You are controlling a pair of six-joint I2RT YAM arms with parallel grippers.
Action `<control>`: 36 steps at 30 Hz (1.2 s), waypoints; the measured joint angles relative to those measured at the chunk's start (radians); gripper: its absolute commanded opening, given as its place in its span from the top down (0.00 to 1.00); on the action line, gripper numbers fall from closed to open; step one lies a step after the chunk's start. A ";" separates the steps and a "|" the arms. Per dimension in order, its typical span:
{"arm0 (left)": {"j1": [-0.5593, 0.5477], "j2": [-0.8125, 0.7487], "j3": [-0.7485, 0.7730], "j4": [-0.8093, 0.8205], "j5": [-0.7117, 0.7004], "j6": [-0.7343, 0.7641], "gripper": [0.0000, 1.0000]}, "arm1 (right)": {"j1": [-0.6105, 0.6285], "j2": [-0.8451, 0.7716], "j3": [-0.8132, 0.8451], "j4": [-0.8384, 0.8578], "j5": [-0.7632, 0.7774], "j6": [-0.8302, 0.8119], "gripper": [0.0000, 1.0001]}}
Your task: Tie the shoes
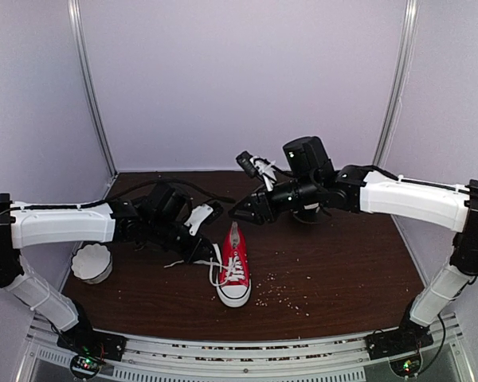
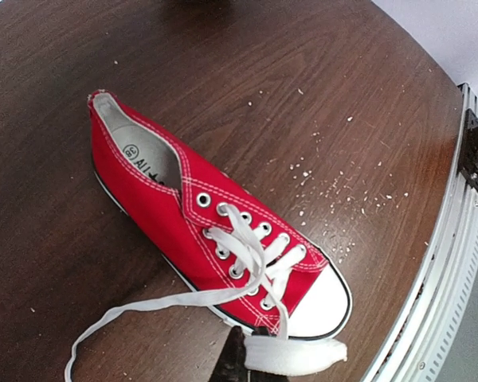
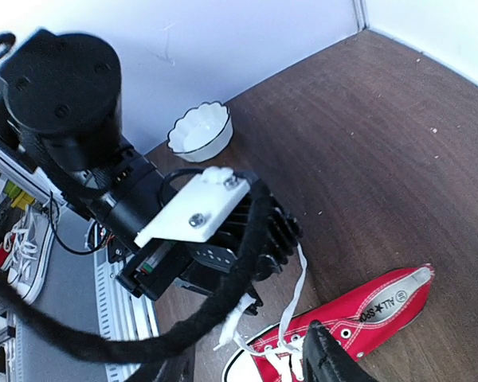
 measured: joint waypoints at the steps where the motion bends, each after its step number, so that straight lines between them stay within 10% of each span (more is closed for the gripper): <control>1: 0.001 0.000 0.002 0.000 -0.004 -0.003 1.00 | 0.005 0.007 0.000 0.003 -0.003 -0.001 0.55; 21: 0.015 -0.014 0.002 0.008 -0.079 -0.047 1.00 | 0.045 0.215 -0.155 0.486 -0.129 0.377 0.59; 36: 0.028 -0.023 0.000 0.025 -0.073 -0.046 1.00 | 0.049 0.240 -0.128 0.442 -0.134 0.367 1.00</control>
